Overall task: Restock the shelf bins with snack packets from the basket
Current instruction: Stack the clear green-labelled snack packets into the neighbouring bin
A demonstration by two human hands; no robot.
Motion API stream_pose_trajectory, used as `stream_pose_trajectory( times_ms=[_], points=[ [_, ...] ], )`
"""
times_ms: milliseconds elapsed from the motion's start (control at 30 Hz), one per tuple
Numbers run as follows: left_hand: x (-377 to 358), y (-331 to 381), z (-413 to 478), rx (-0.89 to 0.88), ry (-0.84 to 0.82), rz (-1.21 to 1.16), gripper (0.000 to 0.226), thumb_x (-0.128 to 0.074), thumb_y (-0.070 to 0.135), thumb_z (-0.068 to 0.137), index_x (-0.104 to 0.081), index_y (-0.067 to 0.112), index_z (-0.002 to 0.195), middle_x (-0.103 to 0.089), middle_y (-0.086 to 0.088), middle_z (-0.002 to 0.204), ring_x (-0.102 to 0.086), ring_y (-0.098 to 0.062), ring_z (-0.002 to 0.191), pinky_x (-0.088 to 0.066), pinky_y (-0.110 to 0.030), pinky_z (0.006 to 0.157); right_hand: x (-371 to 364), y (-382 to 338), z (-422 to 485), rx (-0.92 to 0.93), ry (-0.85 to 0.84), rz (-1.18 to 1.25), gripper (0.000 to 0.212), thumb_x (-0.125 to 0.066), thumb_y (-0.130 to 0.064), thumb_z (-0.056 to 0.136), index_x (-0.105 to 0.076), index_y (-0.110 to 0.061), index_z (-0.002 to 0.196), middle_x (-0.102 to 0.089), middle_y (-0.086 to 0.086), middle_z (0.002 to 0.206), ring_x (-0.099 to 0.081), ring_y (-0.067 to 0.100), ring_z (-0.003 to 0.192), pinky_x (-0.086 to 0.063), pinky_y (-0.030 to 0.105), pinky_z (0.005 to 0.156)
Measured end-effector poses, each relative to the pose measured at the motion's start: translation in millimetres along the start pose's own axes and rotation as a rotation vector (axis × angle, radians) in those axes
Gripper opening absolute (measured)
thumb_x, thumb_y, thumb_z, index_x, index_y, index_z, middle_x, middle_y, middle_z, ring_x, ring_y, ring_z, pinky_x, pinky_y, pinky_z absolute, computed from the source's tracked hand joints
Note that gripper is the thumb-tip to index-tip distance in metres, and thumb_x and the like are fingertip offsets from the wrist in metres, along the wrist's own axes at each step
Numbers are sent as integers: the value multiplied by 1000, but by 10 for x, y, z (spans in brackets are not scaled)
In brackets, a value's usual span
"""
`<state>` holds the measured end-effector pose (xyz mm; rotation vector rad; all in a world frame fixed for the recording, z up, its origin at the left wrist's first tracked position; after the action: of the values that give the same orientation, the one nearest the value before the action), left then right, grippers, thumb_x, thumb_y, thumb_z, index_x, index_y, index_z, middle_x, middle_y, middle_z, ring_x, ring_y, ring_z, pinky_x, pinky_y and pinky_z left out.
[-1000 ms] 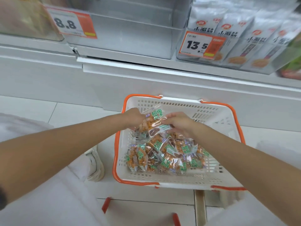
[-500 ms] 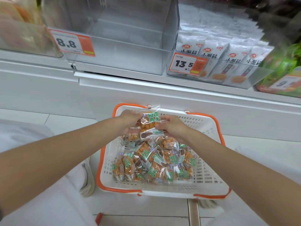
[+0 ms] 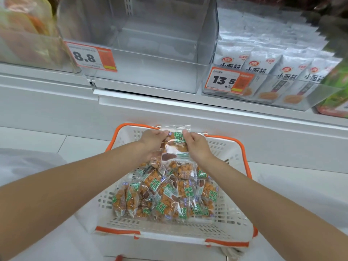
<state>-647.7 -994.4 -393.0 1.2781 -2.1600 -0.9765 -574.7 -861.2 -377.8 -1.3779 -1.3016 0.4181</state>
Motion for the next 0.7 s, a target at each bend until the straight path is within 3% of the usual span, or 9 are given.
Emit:
stream_pose_trajectory(
  times_ms=[67, 133, 200, 300, 367, 467, 567, 700],
  points=[
    [8, 37, -8, -14, 4, -26, 30, -54, 31, 99, -64, 6, 111, -70, -7, 96, -67, -17, 79, -55, -25, 50, 8, 11, 15, 68, 98, -6, 48, -41, -34, 104, -33, -15, 60, -27, 0, 56, -27, 15, 54, -22, 31, 55],
    [18, 46, 11, -43, 27, -15, 39, -58, 37, 96, -64, 5, 116, -70, -8, 102, -68, -21, 87, -60, -32, 64, 14, -8, -12, 133, 159, -2, 49, -42, -32, 104, -32, -15, 58, -26, -1, 54, -26, 15, 52, -22, 32, 54],
    [29, 66, -1, -81, 43, 15, 38, -58, 39, 95, -66, 7, 114, -70, -5, 105, -66, -18, 85, -56, -27, 60, 24, -18, -42, 159, 193, 13, 49, -41, -31, 104, -33, -16, 58, -29, -3, 53, -27, 14, 51, -24, 31, 54],
    [59, 146, -65, -105, 37, -7, 19, -58, 34, 96, -65, 16, 95, -67, -2, 93, -61, -13, 72, -49, -20, 52, 27, -76, -61, 135, 83, 64, 49, -41, -41, 102, -35, -17, 60, -31, -3, 53, -30, 12, 49, -28, 28, 52],
    [105, 226, -104, -106, 8, -58, 18, -59, 31, 96, -66, 15, 100, -69, -3, 92, -64, -13, 69, -52, -20, 52, 35, -133, -66, 97, -53, 25, 49, -52, -50, 95, -36, -18, 60, -31, -3, 52, -30, 11, 45, -31, 24, 49],
    [167, 346, -158, -132, -22, -96, 25, -59, 28, 96, -66, 9, 110, -70, -5, 95, -67, -15, 72, -53, -20, 53, 62, -241, -83, 84, -179, 42, 48, -72, -42, 83, -40, -18, 57, -34, -6, 45, -34, 11, 42, -35, 27, 51],
    [200, 524, -242, -217, 12, -77, 28, -63, 28, 94, -67, 5, 110, -72, -11, 105, -68, -19, 79, -56, -24, 59, 118, -388, -75, 101, -176, 75, 49, -76, -34, 82, -38, -18, 57, -31, -8, 44, -37, 19, 47, -40, 33, 55],
    [215, 981, -444, -381, -3, -28, 29, -59, 23, 97, -68, -3, 107, -69, -15, 96, -66, -21, 76, -59, -27, 65, 230, -789, -73, 190, -124, 29, 35, -71, -29, 88, -45, -16, 68, -43, 0, 57, -43, 16, 53, -38, 25, 52]
  ],
)
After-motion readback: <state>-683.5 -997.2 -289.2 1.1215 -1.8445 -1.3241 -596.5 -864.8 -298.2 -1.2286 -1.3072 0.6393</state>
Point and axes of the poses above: each hand's wrist, its own z-axis towards the middle knuckle, its own x-axis out of the back of the hand, y = z × x, the point moved 6 cm from there along z, towards the middle knuckle
